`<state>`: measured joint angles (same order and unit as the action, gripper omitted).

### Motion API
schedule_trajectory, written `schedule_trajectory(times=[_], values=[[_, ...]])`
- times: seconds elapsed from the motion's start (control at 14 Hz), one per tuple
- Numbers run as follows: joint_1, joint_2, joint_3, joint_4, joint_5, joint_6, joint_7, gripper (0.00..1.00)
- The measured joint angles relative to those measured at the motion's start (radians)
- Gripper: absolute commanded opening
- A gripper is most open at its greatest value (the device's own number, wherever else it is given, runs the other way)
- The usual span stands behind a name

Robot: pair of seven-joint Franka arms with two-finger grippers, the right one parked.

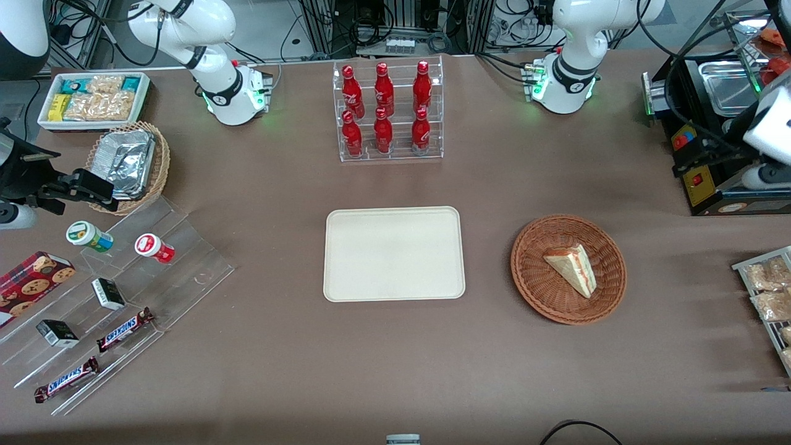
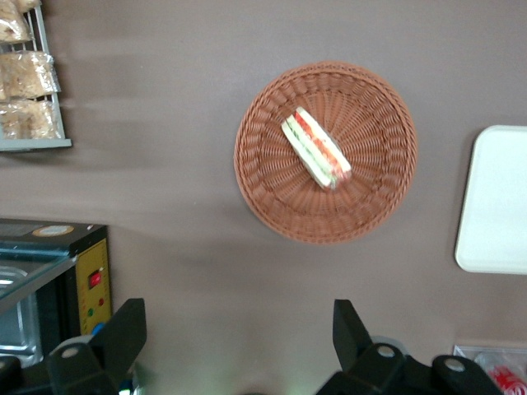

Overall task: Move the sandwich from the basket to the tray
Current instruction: 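Lower the open left gripper over the sandwich in the wicker basket, then close the left gripper on the wrapped sandwich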

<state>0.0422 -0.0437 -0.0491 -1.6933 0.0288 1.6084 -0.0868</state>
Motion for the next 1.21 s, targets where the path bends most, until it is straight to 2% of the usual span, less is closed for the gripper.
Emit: schedule_trajectory(times=[0.21, 0.43, 0.64, 0.93, 1.21], values=[[0.0, 0.045, 0.002, -0.097, 0.0, 0.157, -0.131, 1.0], [-0.008, 0.092, -0.005, -0.211, -0.001, 0.357, -0.355, 1.0], [-0.062, 0.11, -0.016, -0.354, -0.001, 0.557, -0.558, 1.0], [-0.134, 0.14, -0.019, -0.485, -0.001, 0.755, -0.703, 1.0], [-0.144, 0.207, -0.017, -0.511, 0.001, 0.815, -0.724, 1.0]])
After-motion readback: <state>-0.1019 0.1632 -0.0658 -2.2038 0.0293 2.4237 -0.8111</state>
